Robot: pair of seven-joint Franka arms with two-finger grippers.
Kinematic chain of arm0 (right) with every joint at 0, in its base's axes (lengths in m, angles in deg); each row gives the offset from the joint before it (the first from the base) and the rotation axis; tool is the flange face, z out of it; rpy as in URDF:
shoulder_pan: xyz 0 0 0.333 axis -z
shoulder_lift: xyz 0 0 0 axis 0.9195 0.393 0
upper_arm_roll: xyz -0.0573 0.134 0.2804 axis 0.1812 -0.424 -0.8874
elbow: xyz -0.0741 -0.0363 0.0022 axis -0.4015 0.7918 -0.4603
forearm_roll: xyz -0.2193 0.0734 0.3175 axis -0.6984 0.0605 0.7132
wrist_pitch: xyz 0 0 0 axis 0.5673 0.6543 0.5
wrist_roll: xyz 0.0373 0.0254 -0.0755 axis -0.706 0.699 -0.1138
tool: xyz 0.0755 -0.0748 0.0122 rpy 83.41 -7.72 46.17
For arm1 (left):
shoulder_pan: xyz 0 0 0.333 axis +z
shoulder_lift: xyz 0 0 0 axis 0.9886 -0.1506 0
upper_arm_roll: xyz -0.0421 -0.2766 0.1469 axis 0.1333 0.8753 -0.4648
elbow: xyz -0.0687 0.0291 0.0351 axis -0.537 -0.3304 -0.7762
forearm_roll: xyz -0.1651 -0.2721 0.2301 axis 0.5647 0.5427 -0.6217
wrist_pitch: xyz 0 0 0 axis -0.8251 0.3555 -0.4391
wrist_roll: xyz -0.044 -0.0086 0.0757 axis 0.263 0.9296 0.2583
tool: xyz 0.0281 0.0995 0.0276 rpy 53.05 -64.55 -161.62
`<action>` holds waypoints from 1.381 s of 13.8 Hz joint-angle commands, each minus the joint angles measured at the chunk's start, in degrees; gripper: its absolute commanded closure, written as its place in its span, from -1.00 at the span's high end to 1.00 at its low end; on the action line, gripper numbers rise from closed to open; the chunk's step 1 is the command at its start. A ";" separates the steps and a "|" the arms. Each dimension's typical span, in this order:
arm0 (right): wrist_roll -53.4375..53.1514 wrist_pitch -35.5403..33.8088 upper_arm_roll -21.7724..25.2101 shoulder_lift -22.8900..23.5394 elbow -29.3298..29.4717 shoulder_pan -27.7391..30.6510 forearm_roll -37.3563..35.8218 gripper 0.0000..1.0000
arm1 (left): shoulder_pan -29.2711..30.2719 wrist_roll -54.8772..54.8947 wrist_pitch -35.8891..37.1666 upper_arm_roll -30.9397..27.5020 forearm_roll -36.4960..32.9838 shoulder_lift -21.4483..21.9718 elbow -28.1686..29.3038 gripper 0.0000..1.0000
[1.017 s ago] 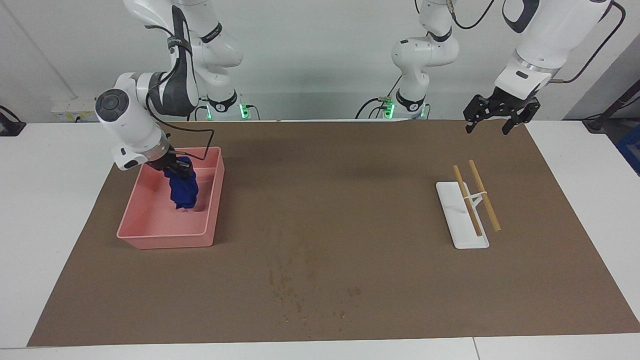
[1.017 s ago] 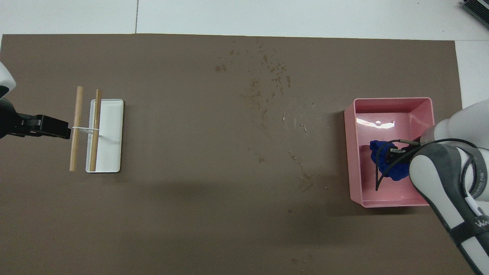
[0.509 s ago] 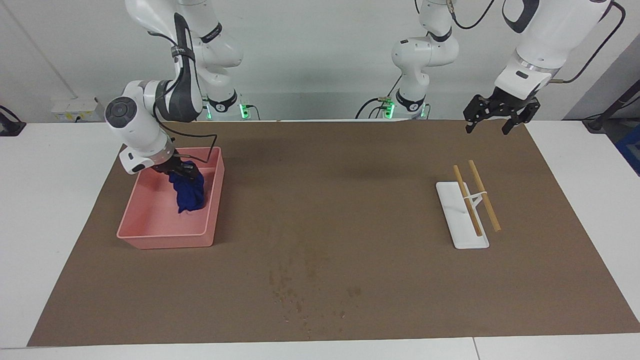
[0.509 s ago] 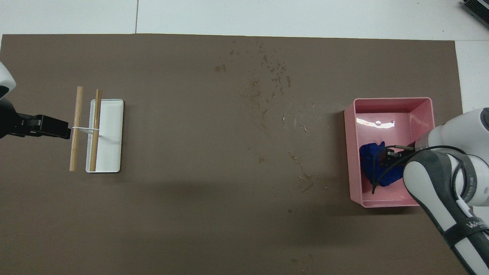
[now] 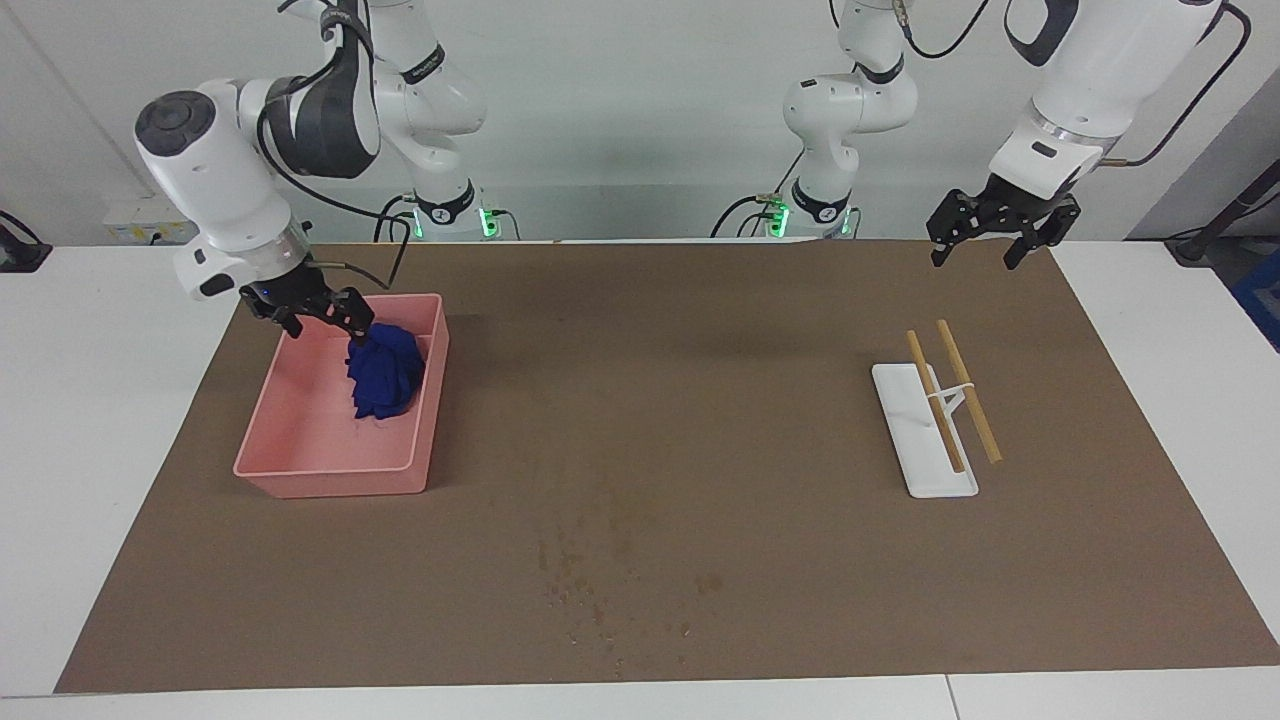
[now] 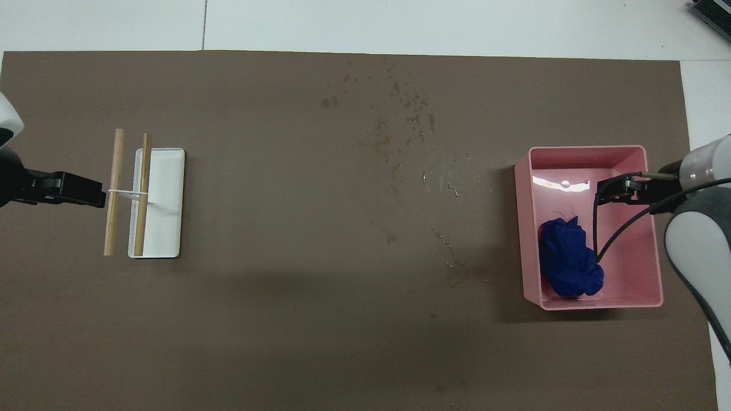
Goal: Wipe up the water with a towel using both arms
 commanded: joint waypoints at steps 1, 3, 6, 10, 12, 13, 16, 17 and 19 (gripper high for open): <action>-1.93 -6.41 -0.27 1.30 8.78 -0.86 0.85 1.00 | 0.93 -0.18 -0.42 0.65 0.71 0.75 1.09 1.00; -2.46 -11.61 -0.18 1.83 13.89 -2.01 0.68 1.00 | 0.93 -0.18 -0.42 0.65 0.71 0.75 1.09 1.00; -2.55 -15.83 -0.27 1.83 16.97 -2.71 0.24 1.00 | 0.93 -0.18 -0.42 0.56 0.71 0.75 1.09 1.00; -2.55 -19.35 -0.18 2.79 20.92 -2.63 -0.37 1.00 | 0.93 -0.18 -0.42 0.65 0.71 0.75 1.09 1.00; -2.37 -19.89 -0.27 3.41 20.86 -2.54 -0.38 1.00 | 0.93 -0.18 -0.42 0.56 0.71 0.75 1.09 1.00; -2.29 -19.80 -0.18 3.15 20.50 -2.54 -0.20 1.00 | 0.93 -0.18 -0.42 0.56 0.71 0.75 1.09 1.00; -2.02 -20.33 -0.18 2.80 19.71 -2.54 -0.20 1.00 | 0.93 -0.18 -0.42 0.56 0.71 0.75 1.09 1.00; -2.02 -20.33 -0.18 2.71 19.62 -2.54 -0.20 1.00 | 0.93 -0.18 -0.42 0.65 0.71 0.75 1.09 1.00; -1.93 -20.42 -0.18 2.62 19.45 -2.45 -0.20 1.00 | 0.93 -0.18 -0.42 0.65 0.71 0.75 1.09 1.00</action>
